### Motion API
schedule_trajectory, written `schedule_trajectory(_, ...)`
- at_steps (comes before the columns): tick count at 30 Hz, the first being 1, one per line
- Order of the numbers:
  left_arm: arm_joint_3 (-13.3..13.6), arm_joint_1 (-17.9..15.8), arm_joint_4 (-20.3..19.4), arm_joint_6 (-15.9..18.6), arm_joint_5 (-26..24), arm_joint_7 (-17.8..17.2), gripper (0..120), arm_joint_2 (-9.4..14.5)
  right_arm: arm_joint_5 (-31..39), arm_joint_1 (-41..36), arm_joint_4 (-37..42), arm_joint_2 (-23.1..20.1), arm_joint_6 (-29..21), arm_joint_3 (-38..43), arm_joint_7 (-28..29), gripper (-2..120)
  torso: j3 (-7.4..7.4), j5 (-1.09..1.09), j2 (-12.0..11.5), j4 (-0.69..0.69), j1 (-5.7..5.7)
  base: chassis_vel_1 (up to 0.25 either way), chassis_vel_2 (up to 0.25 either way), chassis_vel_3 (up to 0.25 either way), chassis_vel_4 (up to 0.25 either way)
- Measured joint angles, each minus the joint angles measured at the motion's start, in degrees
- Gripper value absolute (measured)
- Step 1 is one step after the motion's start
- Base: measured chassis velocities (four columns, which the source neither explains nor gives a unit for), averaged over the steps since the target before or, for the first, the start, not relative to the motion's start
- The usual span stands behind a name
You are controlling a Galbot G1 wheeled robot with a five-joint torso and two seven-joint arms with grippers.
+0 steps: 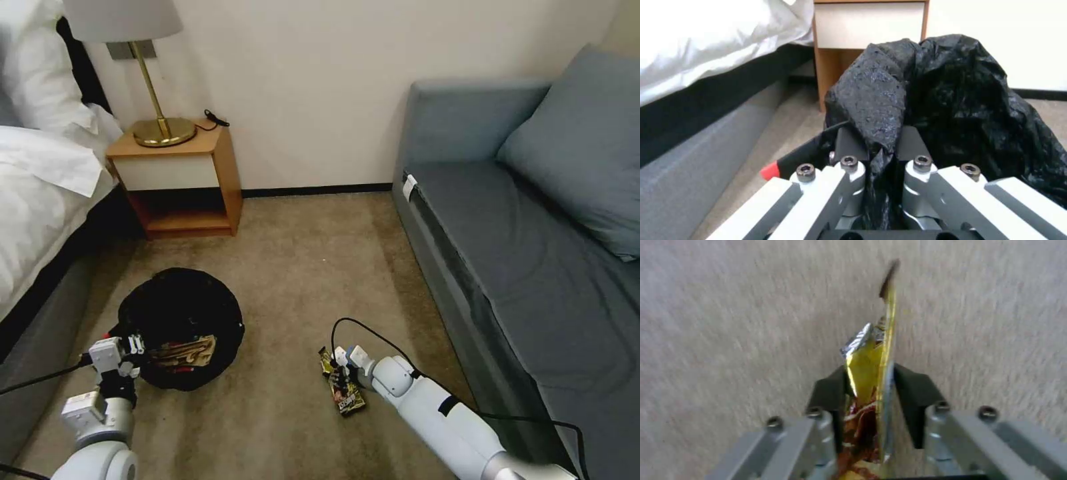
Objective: Pick up the trash bin, then pick up the garbage on the floor and place it into the trash bin.
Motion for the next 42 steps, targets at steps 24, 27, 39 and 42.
schedule_trajectory(24,-0.4,0.4,-1.2,0.0,-0.9,0.0,6,0.3,11.6,-0.1,16.3,-0.5,1.3,3.3,2.3,0,0.0,0.0,0.0,0.01,0.0,0.0,0.0,0.0,0.0)
schedule_trajectory(27,-0.3,0.1,-1.2,0.0,-0.8,0.0,6,0.2,15.9,1.4,18.1,0.5,2.7,3.3,2.7,0,0.0,0.01,0.0,0.01,0.0,0.0,0.0,0.0,0.0)
schedule_trajectory(39,0.3,0.0,-1.7,0.2,-1.0,0.9,6,0.1,32.7,6.3,25.9,6.8,7.2,-4.0,2.4,0,0.0,0.01,0.0,0.01,0.0,0.0,0.0,0.0,0.0)
schedule_trajectory(42,0.2,0.2,-2.1,0.1,-1.0,1.6,6,0.1,33.0,7.0,25.5,8.5,8.3,-5.2,2.4,0,0.0,0.0,0.0,0.02,0.0,0.0,0.0,0.0,0.0)
